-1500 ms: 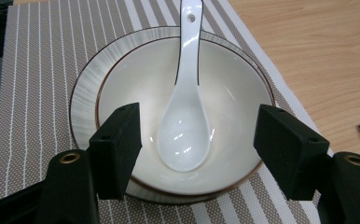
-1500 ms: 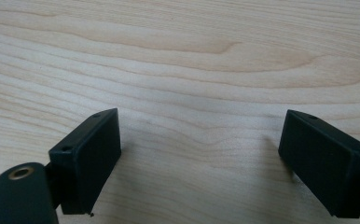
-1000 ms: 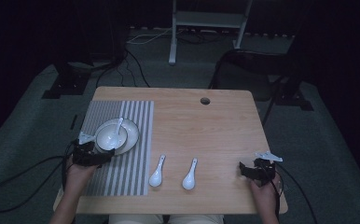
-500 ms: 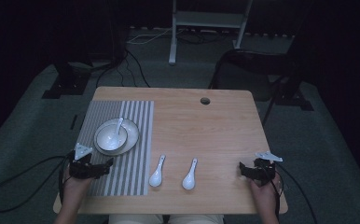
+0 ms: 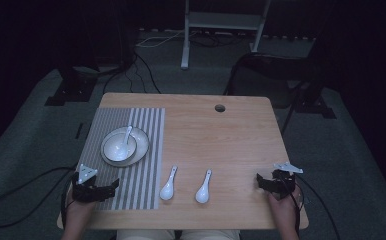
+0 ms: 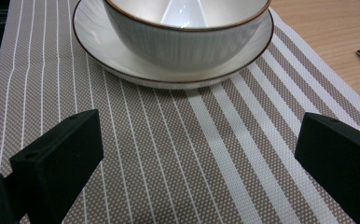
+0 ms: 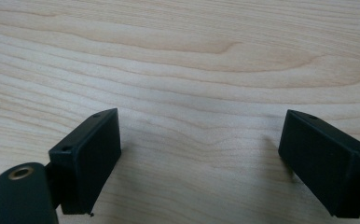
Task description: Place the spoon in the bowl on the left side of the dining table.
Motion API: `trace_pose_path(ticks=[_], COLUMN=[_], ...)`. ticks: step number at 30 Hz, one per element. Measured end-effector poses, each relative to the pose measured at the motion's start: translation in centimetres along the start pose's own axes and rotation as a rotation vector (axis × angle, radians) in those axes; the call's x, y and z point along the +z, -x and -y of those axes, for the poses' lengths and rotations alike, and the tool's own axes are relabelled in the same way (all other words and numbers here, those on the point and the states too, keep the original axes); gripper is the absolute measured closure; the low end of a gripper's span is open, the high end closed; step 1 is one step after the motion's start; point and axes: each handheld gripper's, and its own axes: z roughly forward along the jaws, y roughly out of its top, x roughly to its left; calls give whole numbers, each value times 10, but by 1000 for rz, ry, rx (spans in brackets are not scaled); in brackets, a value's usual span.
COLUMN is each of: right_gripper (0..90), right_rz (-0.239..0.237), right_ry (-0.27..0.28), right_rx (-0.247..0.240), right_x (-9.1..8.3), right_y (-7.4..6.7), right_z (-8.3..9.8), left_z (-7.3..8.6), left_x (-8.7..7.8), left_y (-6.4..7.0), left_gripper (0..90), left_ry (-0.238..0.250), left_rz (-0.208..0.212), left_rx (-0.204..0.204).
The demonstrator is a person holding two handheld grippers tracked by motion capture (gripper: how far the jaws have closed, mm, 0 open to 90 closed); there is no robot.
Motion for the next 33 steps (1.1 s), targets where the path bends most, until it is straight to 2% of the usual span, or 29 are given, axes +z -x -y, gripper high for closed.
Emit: trace_pose_path(ticks=[6, 10, 16, 18, 21, 26, 29, 33], right_gripper=[122, 122, 122, 122, 122, 122, 122, 122], right_rz=[0, 0, 0, 0, 0, 0, 0, 0], right_ry=[0, 0, 0, 0, 0, 0, 0, 0], right_rx=[0, 0, 0, 0, 0, 0, 0, 0], right_x=[0, 0, 0, 0, 0, 0, 0, 0], right_y=[0, 0, 0, 0, 0, 0, 0, 0], right_z=[0, 0, 0, 0, 0, 0, 0, 0], left_z=[12, 19, 29, 33, 39, 46, 51, 54], left_x=[-2, -6, -8, -9, -13, -18, -21, -23], left_y=[-4, -7, -10, -10, -12, -17, -19, -24], left_gripper=[12, 12, 12, 12, 12, 12, 12, 12], left_ry=[-11, 0, -36, -41, -48, -47, -60, -53], left_rz=[-5, 2, -29, -48, -97, -103, -163, -167], left_rx=[-19, -45, -40, -37, -35, -49, -27, -46])
